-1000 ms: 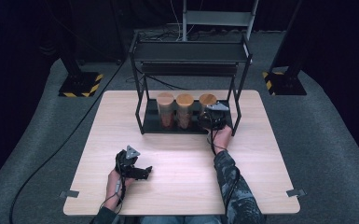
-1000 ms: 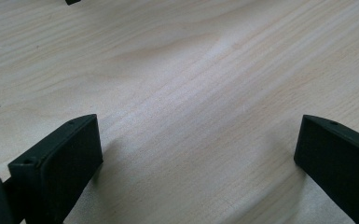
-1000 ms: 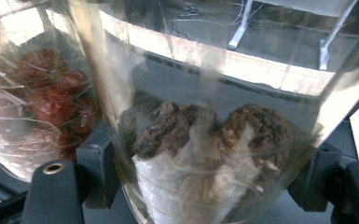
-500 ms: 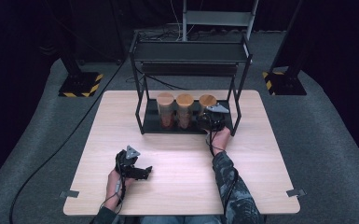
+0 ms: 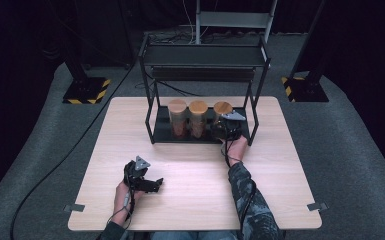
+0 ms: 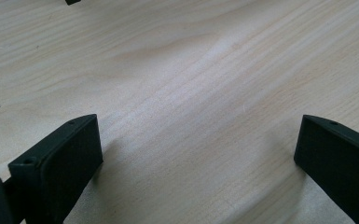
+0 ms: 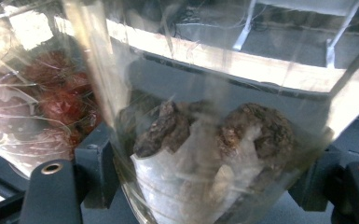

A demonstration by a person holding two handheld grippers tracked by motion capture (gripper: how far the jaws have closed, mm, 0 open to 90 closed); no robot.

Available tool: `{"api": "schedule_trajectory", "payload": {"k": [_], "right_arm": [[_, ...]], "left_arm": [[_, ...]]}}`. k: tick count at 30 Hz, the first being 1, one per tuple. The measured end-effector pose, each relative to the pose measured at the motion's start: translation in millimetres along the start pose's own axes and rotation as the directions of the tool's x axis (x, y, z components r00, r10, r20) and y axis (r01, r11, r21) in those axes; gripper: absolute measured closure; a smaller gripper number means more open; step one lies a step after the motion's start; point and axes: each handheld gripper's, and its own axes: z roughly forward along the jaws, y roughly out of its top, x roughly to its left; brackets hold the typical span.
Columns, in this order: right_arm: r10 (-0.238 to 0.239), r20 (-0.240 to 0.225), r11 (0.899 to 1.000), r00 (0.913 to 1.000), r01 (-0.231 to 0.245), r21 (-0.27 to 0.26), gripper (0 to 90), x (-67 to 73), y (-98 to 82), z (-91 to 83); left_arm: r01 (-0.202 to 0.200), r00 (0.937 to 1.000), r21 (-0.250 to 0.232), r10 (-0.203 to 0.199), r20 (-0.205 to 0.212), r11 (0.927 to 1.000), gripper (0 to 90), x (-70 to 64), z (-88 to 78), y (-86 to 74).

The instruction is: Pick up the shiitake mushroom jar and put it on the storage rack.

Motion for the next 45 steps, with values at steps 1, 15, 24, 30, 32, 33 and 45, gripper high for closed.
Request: {"api": "schedule_trajectory", "payload": {"k": [1,15,24,30,32,33,45], "right_arm": [[-0.001,0.000,1.000,1.0000,0.001,0.003,24.5,-0.1,0.1,-0.3],[0.011,-0.053,0.993,0.9985,-0.005,0.116,0.5,5.0,-7.0,-21.1],[-0.052,-0.094,0.981,0.9941,0.069,0.182,0.0,14.4,-28.7,-55.5],[-0.055,-0.145,0.978,0.9878,0.083,0.192,0.7,14.9,-51.7,-76.4],[-0.058,-0.147,0.977,0.9874,0.087,0.197,0.7,13.3,-59.6,-81.8],[-0.059,-0.149,0.976,0.9870,0.088,0.198,0.7,12.2,-63.5,-84.9],[-0.037,-0.130,0.966,0.9908,0.069,0.251,0.0,-5.7,-108.6,-123.1]], "left_arm": [[0.000,1.0000,0.000,0.000,0.000,1.0000,0.1,0.0,0.0,0.0],[0.000,1.0000,0.000,0.000,0.000,1.0000,0.2,0.1,0.0,0.1],[0.000,1.0000,0.000,0.000,0.000,1.0000,0.2,0.0,0.0,0.0],[-0.001,1.0000,0.000,0.001,0.000,1.0000,0.2,0.0,0.0,0.0],[0.000,1.0000,0.000,0.000,0.000,1.0000,0.2,0.0,0.0,0.0],[0.001,1.0000,0.000,-0.001,0.000,1.0000,0.2,0.0,0.0,0.0],[0.000,1.0000,0.001,0.000,0.000,1.0000,0.2,0.1,0.0,0.2]]}}
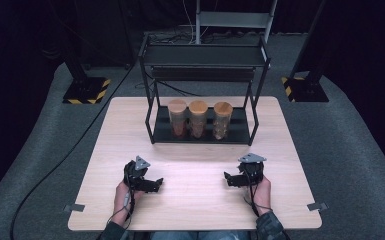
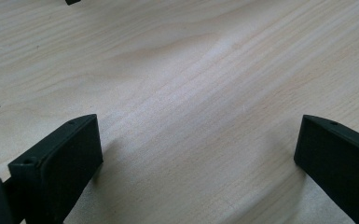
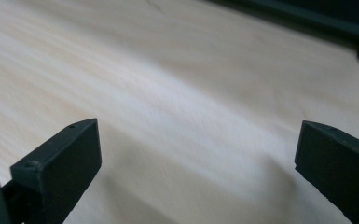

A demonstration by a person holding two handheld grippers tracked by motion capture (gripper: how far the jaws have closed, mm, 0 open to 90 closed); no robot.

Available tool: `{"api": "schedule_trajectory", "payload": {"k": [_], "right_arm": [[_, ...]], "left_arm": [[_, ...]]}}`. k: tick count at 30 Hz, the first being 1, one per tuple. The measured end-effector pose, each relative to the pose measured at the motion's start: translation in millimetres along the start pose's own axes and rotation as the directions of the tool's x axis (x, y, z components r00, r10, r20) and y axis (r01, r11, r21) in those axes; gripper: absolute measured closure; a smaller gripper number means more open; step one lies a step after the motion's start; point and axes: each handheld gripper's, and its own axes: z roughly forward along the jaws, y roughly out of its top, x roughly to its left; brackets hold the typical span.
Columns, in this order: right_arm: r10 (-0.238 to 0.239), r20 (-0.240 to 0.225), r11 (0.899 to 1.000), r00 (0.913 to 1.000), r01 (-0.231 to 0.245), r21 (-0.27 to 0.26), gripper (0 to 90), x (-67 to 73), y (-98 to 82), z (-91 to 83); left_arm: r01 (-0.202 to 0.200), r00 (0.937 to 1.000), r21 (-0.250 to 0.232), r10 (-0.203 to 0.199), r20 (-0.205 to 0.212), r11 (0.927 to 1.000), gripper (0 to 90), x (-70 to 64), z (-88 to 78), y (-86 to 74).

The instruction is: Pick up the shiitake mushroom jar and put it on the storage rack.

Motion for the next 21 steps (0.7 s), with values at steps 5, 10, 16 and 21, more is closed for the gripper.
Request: {"api": "schedule_trajectory", "payload": {"k": [5,10,16,21], "right_arm": [[0.039,0.001,0.999,0.9993,-0.039,0.011,0.0,-6.3,-12.1,-12.4],[0.020,0.046,0.999,0.9987,-0.021,0.035,0.0,-4.1,-19.3,-18.4],[0.013,0.039,0.999,0.9991,-0.015,0.036,0.0,-4.8,-20.7,-19.9],[0.016,0.043,0.999,0.9990,-0.017,0.035,0.0,-4.4,-20.7,-20.0]], "left_arm": [[0.000,1.0000,0.000,0.000,0.000,1.0000,0.2,-0.1,0.0,0.0],[0.000,1.0000,-0.001,0.000,0.000,1.0000,0.3,-0.1,0.0,-0.1],[0.000,1.0000,-0.001,0.000,0.000,1.0000,0.3,-0.2,-0.1,-0.1],[-0.003,1.0000,-0.002,0.002,-0.010,1.0000,0.1,-0.9,-0.3,-0.1]]}}
